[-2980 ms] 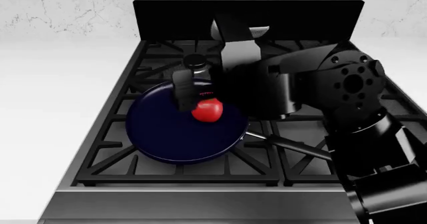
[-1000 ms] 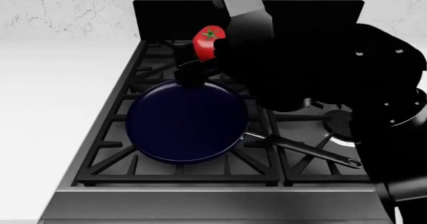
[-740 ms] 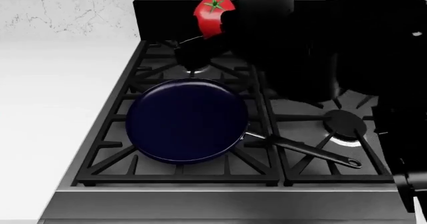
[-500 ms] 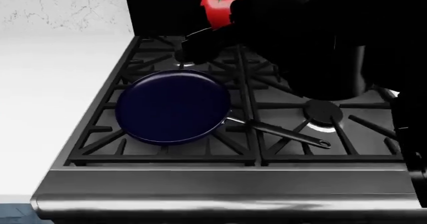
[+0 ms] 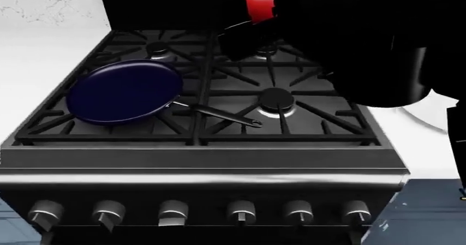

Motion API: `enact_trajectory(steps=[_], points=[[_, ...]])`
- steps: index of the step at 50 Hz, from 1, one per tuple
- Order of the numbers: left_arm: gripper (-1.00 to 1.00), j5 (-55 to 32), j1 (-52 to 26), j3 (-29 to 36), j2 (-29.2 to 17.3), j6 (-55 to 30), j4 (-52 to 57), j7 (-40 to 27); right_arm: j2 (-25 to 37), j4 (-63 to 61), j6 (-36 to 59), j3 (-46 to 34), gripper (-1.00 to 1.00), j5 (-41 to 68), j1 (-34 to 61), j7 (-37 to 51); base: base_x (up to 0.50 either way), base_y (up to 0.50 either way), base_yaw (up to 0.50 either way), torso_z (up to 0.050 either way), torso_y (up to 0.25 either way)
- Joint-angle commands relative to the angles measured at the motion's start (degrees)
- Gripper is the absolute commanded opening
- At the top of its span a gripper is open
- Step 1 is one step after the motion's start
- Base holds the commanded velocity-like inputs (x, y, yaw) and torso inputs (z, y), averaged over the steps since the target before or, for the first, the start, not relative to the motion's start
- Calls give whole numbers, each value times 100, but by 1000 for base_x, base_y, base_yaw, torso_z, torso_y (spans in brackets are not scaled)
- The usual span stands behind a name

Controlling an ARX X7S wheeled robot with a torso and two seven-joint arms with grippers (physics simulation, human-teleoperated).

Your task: Pick the tomato from the pan and place it on the plate.

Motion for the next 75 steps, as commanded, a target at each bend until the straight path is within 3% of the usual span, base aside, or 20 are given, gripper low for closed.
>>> enact_trajectory(steps=[1,62,75], points=[[100,-8,8,2,-37,10,34,-60,127,-36,-55,81,-100,-132,-43,20,0,-500,0,0,0],[100,80,55,79,-78,75,52,-118,311,-161,-328,6,-100,-372,-335,-224,0,-497,0,0,0],[100,83,75,88,-104,95,59,-142,90,-112,-528,-58,-100,-559,-498,-427,0,-54,0,0,0]])
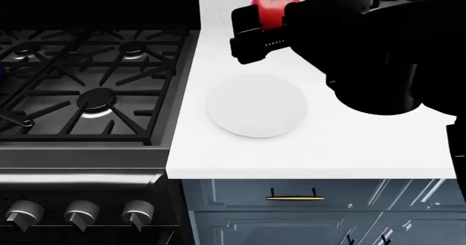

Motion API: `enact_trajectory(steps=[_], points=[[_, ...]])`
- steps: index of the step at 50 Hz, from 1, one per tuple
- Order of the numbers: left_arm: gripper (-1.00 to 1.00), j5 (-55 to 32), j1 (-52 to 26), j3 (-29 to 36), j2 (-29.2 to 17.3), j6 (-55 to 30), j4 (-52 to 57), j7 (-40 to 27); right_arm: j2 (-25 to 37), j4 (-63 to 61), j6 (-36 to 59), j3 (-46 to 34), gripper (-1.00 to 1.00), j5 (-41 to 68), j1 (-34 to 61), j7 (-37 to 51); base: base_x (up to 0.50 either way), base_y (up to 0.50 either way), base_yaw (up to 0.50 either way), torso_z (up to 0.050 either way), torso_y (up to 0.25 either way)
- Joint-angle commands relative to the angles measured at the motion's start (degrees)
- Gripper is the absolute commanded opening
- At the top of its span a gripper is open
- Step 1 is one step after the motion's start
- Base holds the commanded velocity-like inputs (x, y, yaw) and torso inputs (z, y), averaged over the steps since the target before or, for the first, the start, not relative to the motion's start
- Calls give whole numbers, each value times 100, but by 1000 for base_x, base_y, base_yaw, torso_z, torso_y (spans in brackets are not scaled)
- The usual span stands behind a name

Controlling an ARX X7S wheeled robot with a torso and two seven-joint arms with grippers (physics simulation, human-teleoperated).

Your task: Pick the tomato from the pan and place it on the plate.

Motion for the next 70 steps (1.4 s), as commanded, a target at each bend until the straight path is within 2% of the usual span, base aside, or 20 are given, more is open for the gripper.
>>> enact_trajectory(steps=[1,13,42,70], points=[[100,6,15,6,-18,19,2,-18,-196,37,-76,-56,-100,-240,-72,-198,0,0,0,0,0],[100,97,-25,90,30,37,-98,92,-448,347,-394,-306,-100,-892,-404,-482,0,0,0,0,0],[100,18,80,29,-20,106,-21,-32,-1156,1909,-678,-864,-100,-1831,-94,-1201,0,0,0,0,0],[100,78,83,99,-34,144,-53,-25,-1224,2619,-684,-1232,-100,-2207,-133,-1354,0,0,0,0,0]])
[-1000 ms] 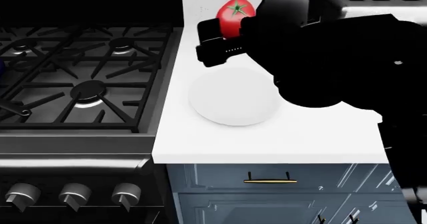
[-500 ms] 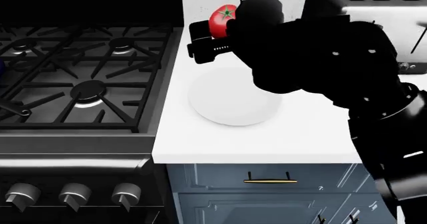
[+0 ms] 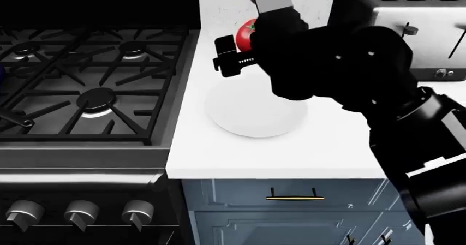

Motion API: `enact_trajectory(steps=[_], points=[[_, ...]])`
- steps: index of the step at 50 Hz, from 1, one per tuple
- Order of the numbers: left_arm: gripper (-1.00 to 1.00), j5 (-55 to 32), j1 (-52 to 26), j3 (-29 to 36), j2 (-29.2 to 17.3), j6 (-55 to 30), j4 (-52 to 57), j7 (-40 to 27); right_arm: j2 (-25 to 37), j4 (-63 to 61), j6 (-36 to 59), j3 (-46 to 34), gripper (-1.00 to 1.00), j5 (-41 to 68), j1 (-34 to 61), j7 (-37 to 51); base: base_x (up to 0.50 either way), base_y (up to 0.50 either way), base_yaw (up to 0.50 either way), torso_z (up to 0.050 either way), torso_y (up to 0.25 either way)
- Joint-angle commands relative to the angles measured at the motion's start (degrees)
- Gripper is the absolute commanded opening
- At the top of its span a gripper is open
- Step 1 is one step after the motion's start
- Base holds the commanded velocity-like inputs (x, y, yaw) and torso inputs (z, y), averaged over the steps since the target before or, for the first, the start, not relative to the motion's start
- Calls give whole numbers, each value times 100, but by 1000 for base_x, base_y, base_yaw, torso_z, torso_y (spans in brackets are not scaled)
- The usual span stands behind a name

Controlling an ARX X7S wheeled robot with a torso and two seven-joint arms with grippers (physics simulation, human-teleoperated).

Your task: Pick the tomato from the pan and place it on the plate.

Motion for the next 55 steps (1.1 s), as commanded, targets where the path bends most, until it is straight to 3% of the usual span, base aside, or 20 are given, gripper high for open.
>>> enact_trajectory(steps=[1,25,55], points=[[100,30,-5,37,-12,10,-3,-10,-15,259,-53,-22,-100,-236,-24,-116,0,0,0,0,0],[100,30,42,49,-19,72,-6,-6,-55,644,-467,274,-100,-51,-357,-215,0,0,0,1,0],[100,77,61,110,4,134,-50,46,-307,1071,-267,-180,-100,-275,-280,-642,0,0,0,0,0]])
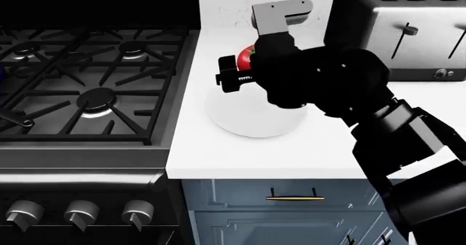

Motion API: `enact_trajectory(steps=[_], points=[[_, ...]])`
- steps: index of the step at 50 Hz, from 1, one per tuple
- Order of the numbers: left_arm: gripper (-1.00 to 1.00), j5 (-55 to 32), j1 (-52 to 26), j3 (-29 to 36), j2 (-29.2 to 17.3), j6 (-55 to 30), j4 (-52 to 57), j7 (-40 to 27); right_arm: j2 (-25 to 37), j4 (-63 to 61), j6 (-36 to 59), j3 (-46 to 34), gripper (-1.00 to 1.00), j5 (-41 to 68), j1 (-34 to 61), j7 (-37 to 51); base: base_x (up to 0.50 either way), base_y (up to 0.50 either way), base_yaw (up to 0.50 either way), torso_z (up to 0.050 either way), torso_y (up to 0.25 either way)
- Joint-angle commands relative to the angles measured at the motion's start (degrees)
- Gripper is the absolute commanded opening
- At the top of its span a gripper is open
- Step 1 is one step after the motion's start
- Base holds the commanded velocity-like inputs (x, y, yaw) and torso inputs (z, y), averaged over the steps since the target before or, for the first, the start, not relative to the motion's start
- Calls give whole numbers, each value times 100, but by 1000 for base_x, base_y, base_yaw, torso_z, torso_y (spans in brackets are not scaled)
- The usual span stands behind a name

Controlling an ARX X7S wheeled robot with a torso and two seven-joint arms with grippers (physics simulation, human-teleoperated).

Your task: Pick the tomato from the pan and place it on the plate.

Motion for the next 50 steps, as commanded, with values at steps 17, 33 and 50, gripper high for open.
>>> enact_trajectory(steps=[17,33,50], points=[[100,14,26,26,-48,36,38,-74,-43,114,5,-83,-100,-182,-51,-153,0,0,0,0,1],[100,23,32,46,-65,62,22,-82,-93,233,21,-174,-100,-200,-112,-243,0,0,0,0,0],[100,42,46,65,-81,85,31,-110,-150,343,25,-283,-100,-257,-125,-325,0,0,0,0,1]])
